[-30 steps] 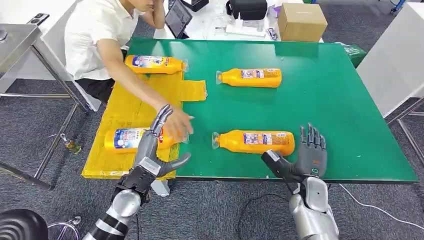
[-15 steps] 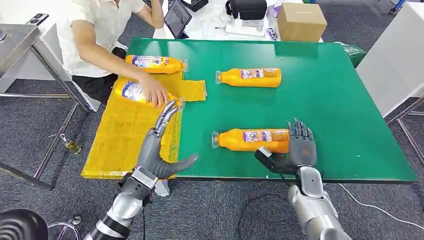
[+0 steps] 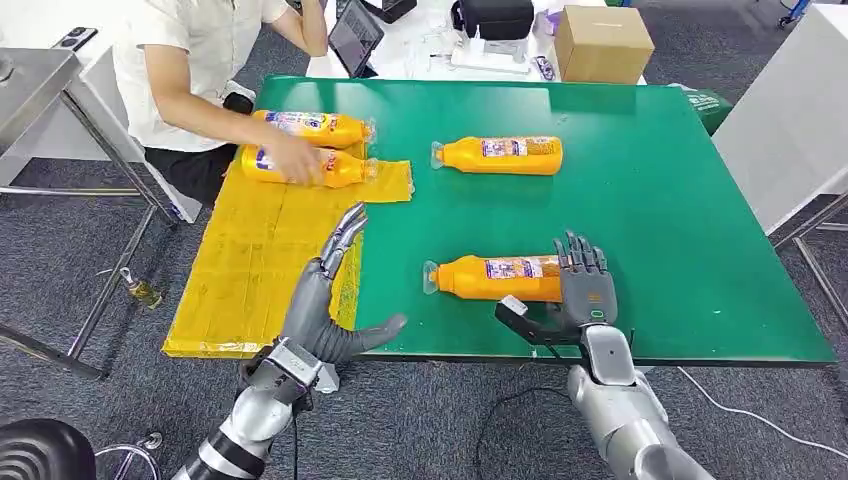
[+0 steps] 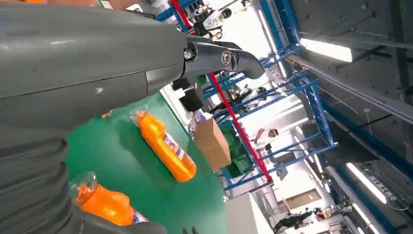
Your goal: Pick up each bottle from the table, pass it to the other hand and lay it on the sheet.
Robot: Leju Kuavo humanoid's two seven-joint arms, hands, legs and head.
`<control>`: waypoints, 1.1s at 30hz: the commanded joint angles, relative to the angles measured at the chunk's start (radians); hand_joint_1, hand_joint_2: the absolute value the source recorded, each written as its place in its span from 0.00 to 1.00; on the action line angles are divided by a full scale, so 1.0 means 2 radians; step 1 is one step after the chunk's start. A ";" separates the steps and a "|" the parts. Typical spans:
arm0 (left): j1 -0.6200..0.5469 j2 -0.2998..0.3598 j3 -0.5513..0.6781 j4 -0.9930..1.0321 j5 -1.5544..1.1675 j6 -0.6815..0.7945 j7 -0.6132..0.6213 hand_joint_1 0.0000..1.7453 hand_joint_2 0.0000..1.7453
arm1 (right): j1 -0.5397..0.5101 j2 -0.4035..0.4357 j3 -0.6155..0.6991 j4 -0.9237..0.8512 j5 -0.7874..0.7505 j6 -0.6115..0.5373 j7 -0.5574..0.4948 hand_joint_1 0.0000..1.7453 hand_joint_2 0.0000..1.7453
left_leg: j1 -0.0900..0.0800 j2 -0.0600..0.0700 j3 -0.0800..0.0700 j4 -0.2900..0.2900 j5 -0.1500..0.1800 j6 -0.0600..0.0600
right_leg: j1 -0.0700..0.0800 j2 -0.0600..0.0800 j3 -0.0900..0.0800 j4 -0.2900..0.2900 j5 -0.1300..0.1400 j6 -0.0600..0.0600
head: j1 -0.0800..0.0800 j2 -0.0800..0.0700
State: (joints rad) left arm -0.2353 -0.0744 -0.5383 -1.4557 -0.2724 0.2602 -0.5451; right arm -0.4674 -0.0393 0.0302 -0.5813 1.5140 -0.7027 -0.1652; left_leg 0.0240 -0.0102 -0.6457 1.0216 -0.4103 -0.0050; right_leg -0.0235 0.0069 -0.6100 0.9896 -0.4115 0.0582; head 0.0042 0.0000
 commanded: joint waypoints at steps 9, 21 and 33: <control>-0.023 0.011 -0.016 0.025 0.021 -0.009 0.001 0.00 1.00 | -0.039 -0.001 0.004 0.125 -0.115 0.058 -0.067 1.00 1.00 | 0.000 0.000 0.003 -0.001 0.000 0.001 | 0.000 -0.001 0.003 -0.001 0.000 -0.001 | 0.000 0.000; -0.001 -0.028 0.038 0.117 0.311 -0.133 0.120 0.00 1.00 | -0.001 0.038 -0.041 0.065 -0.331 0.102 -0.209 1.00 1.00 | 0.000 0.001 0.003 -0.001 0.000 0.000 | 0.000 0.000 0.003 -0.001 0.000 -0.001 | 0.000 0.000; -0.007 -0.039 0.018 0.190 0.410 -0.066 0.141 0.00 1.00 | 0.079 0.068 0.107 -0.176 -0.537 0.155 -0.229 0.96 1.00 | 0.000 0.003 0.004 0.000 -0.002 0.001 | 0.000 0.002 0.003 0.000 -0.001 -0.002 | 0.000 0.000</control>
State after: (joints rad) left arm -0.2120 -0.1526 -0.4753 -1.2357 0.4767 0.1737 -0.2762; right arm -0.3812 0.0728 0.0468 -0.6814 0.5205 -0.4220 -0.6328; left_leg 0.0242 -0.0088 -0.6447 1.0215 -0.4105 -0.0052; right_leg -0.0234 0.0098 -0.6097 0.9896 -0.4114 0.0581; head 0.0038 0.0000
